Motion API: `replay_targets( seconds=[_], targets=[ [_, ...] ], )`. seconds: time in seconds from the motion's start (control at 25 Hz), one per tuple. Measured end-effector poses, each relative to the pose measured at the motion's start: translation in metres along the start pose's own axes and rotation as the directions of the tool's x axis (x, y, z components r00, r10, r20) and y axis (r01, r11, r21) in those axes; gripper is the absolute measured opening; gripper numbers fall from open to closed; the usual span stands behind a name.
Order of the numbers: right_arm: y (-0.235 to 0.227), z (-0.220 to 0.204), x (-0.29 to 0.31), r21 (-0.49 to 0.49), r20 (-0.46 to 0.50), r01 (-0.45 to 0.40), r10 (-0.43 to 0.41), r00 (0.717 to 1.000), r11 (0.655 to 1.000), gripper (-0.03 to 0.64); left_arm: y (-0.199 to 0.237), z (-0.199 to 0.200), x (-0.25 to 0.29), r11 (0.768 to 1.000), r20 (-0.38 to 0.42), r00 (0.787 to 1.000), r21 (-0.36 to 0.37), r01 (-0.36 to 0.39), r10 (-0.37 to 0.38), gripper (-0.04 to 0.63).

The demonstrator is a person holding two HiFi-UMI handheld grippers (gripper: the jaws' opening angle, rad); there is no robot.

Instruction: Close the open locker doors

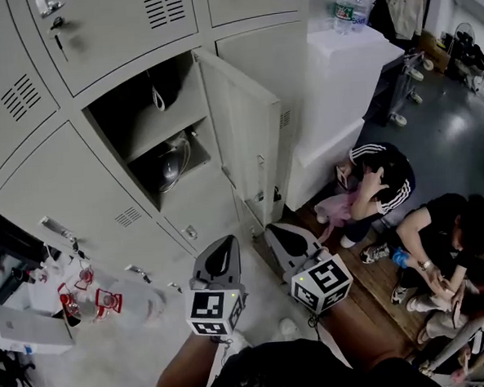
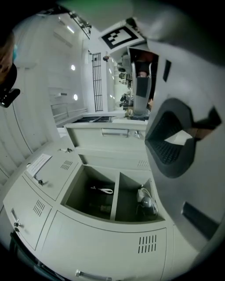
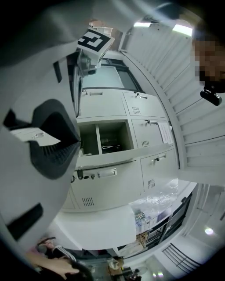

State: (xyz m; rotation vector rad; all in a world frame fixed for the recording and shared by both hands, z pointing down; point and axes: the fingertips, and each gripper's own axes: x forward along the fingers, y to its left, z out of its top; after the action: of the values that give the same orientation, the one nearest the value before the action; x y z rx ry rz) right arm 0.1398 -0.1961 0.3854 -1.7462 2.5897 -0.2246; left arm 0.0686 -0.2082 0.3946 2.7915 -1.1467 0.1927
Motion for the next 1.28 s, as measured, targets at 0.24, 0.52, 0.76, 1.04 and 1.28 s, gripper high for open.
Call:
replay_targets(
  seconds=[0.24,0.52,0.76,1.04,1.28],
  targets=[
    [-0.017,0.020,-0.014,-0.019,0.030,0.010,-0.010,1.000,1.000,0.000,-0.030,0.024,0.003,0.999,0.039,0.999,0.011,0.032,-0.032,0.004],
    [-0.027,0.035,-0.019,-0.044,0.048,-0.006,0.009,0.999,0.999,0.000,-0.046,0.031,0.001,0.999,0.057,0.998,-0.007,0.033,-0.033,0.004],
    [-0.033,0.037,-0.017,-0.043,0.041,-0.020,0.022,0.999,0.999,0.000,-0.049,0.035,-0.003,1.000,0.071,0.997,-0.014,0.024,-0.023,0.004],
    [-0.042,0.043,-0.011,-0.035,0.067,0.002,0.001,0.998,0.999,0.002,-0.047,0.039,-0.008,1.000,0.091,0.996,-0.020,0.011,-0.009,0.005],
    [-0.044,0.051,0.002,0.018,0.084,-0.050,0.048,0.995,0.999,0.152,-0.039,0.038,-0.012,1.000,0.095,0.995,-0.026,-0.006,0.008,0.005]
  ],
)
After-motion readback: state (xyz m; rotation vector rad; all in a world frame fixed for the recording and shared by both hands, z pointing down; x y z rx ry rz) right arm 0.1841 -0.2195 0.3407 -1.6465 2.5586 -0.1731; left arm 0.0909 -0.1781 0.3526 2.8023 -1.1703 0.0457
